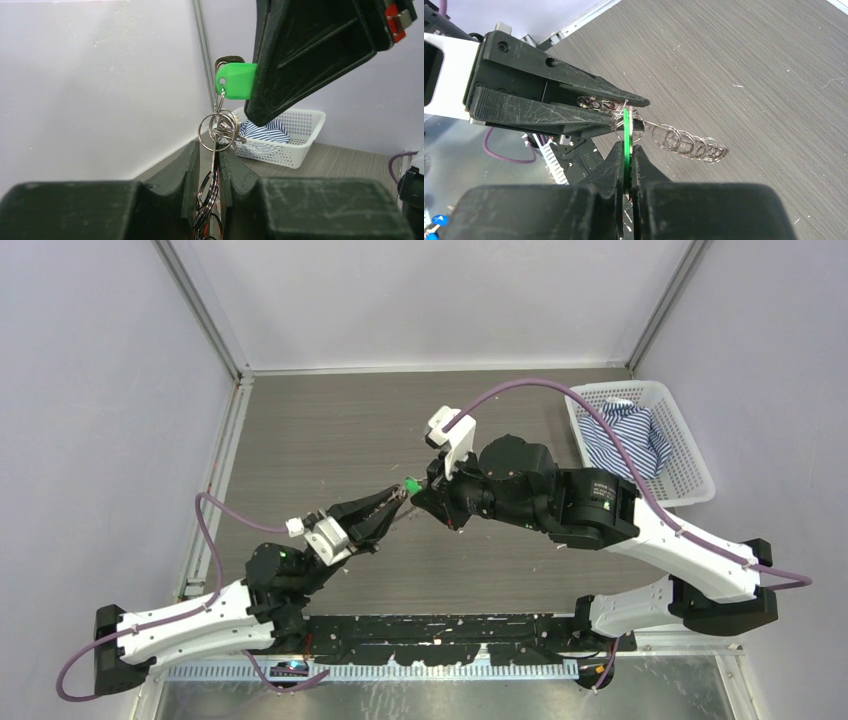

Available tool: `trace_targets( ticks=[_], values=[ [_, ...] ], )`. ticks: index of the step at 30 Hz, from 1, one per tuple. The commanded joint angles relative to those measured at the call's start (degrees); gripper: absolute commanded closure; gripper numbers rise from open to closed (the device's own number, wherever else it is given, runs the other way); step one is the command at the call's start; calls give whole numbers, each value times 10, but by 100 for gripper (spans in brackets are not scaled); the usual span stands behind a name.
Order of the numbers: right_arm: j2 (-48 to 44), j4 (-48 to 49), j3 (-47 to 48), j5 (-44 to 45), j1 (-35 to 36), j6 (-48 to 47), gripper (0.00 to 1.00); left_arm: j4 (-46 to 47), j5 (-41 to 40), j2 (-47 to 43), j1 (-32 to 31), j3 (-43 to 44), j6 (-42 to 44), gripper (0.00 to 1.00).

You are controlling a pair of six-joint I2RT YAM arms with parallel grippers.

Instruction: Remove the keys from the keyring

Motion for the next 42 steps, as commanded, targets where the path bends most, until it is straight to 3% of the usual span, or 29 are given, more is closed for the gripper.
trace_targets(
  ticks=[1,13,19,42],
  values=[
    [-41,96,18,-16,-7,-25,99,13,-60,-1,-1,2,-37,100],
    [-26,93,54,-100,0,-51,99,5,-94,-11,-1,2,-77,99],
    [-18,97,59,-110,1,-51,99,56,-53,-20,0,-27,-84,99],
    [1,80,79,-177,19,-45,99,107,-143,-25,-1,-29,-208,100]
  ],
)
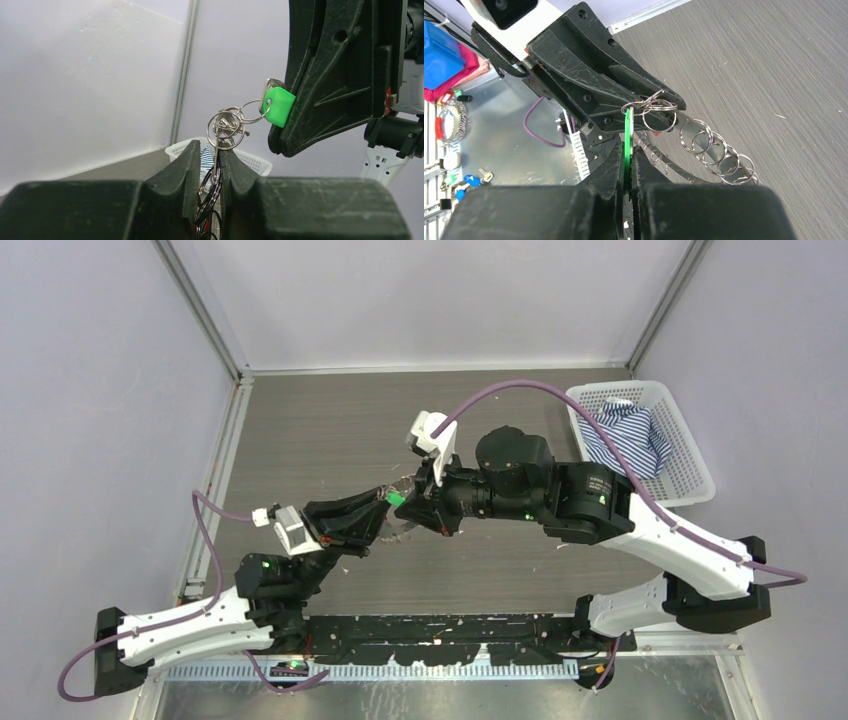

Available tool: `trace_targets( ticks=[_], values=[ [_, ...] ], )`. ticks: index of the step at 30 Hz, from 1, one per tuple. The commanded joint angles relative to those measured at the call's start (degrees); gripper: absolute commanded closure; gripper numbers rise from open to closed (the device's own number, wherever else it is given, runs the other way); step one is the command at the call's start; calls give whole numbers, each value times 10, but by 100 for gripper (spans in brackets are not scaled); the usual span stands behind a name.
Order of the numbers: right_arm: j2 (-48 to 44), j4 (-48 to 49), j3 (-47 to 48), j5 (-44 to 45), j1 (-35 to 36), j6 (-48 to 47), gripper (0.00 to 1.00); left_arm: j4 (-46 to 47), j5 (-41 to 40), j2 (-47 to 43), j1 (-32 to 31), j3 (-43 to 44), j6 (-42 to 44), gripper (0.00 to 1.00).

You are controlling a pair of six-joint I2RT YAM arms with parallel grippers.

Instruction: Remove the keys from the keyring

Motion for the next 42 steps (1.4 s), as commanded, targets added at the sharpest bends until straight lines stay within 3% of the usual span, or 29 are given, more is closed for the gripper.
trace_targets(
  ticks=[1,6,11,19,30,37,42],
  values=[
    [-17,59,51,-40,20,-1,99,17,-90,5,7,6,-22,100],
    [-6,34,55,-41,31,-6,99,48,-83,3,8,2,-18,100],
    [-8,19,58,-24,33,-17,99,97,-19,-6,7,-12,41,100],
    [11,-8,86,-27,33,-38,99,76,32,-4,7,19,104,100],
    [41,-40,156,41,33,-43,99,55,94,-16,8,24,79,100],
    [71,-109,209,103,33,-35,99,-15,88,-47,7,39,104,100],
    [80,-154,223,96,34,-20,99,-38,49,-54,7,46,125,100]
  ],
)
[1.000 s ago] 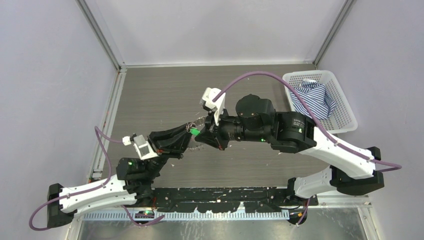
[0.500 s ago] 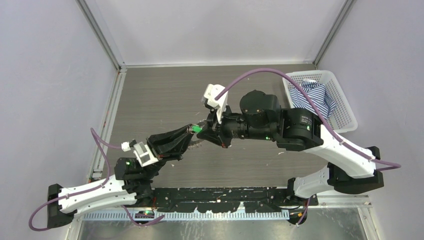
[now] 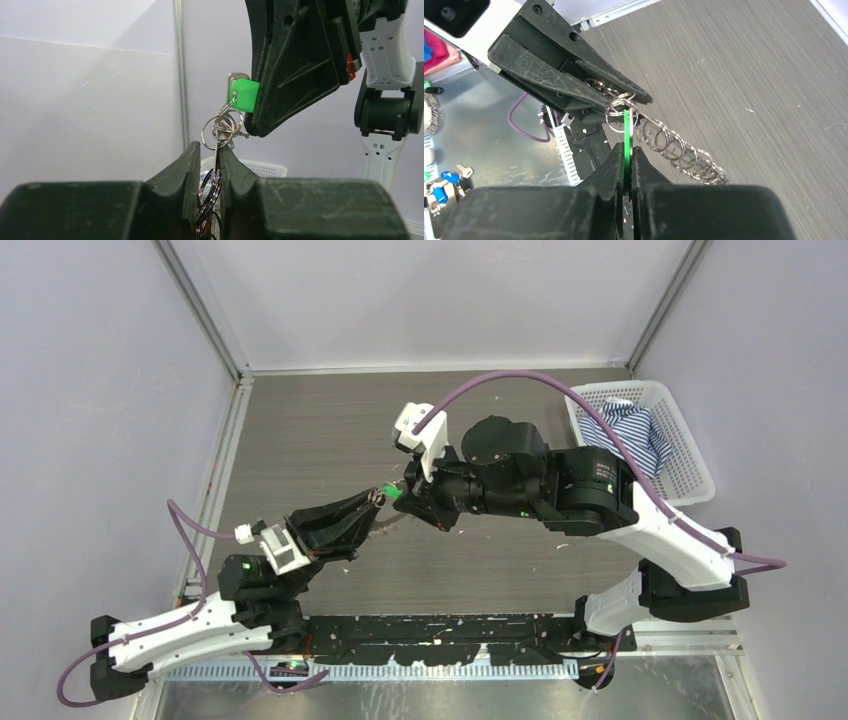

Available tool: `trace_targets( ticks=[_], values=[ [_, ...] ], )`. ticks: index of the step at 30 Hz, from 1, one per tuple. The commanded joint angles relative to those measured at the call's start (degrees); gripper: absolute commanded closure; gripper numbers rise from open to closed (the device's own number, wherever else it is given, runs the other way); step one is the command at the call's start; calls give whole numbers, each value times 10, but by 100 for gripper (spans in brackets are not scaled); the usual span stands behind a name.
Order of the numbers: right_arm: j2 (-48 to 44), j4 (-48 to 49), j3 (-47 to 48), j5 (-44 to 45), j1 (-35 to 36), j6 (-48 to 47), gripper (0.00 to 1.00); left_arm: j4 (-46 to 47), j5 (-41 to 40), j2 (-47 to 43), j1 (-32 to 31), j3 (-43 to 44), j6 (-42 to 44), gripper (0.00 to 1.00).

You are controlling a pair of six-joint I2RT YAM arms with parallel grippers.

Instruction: Remove the keys from the keyring

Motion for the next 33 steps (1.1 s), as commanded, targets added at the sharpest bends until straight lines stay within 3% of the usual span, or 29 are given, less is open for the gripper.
trace_targets(
  ticks=[1,17,23,33],
  values=[
    [-7,-22,32,24,0,19,99,-4,-43,-12,3,21,28,100],
    [-39,-12,-17,96,1,12,99,-5,-12,-35,3,28,29,100],
    [-25,-15,5,131,1,-8,99,-43,19,-30,3,40,27,100],
    [-6,-63,-5,186,41,-49,99,-18,-29,-44,3,36,23,100]
  ],
)
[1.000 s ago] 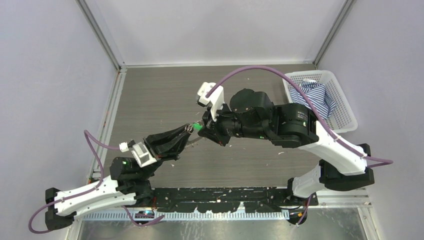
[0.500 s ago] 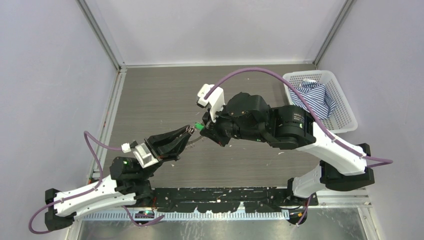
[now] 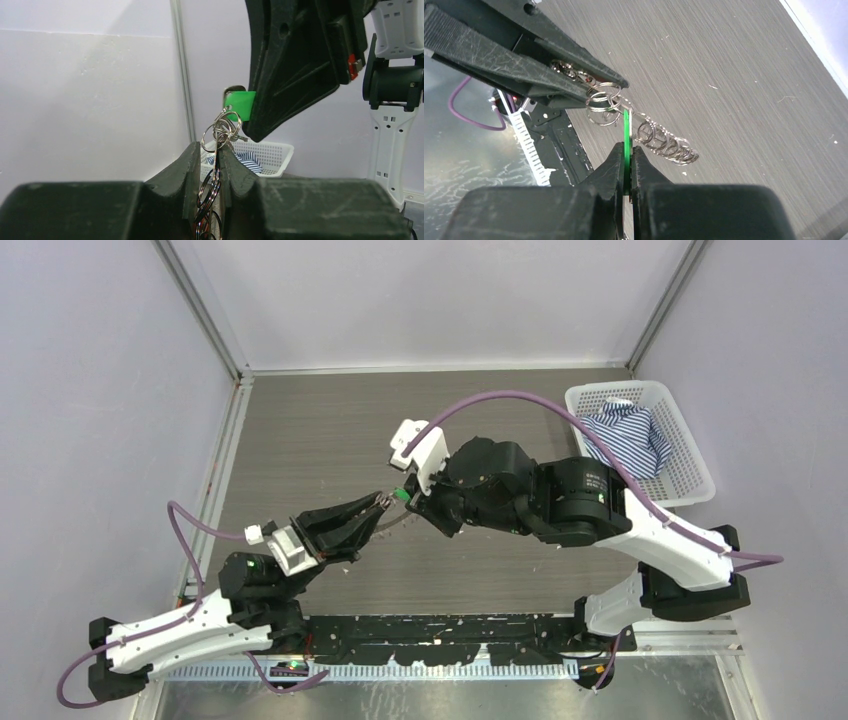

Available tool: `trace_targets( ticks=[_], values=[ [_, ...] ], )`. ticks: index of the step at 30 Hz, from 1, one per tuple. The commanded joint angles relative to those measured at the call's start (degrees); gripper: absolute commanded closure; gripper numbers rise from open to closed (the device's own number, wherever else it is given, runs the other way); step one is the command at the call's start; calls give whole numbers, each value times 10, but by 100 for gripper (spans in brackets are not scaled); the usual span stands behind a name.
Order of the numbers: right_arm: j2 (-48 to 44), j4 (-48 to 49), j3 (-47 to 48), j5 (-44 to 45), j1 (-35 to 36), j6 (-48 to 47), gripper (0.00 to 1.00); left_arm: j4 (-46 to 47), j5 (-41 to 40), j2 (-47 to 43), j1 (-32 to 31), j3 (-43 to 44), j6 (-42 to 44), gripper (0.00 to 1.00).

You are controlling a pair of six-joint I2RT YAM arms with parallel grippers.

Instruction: Remove the keys from the keyring

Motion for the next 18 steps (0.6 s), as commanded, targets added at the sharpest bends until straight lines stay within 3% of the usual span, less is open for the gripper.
trace_targets(
  ticks=[1,10,18],
  values=[
    [-1,-28,18,99,28,-38,99,64,-48,-23,3,24,-6,100],
    [-1,-29,36,94,84,-60,99,41,-155,20,3,54,5,100],
    [-2,-37,19,105,103,-46,99,28,-173,37,3,71,-6,100]
  ],
)
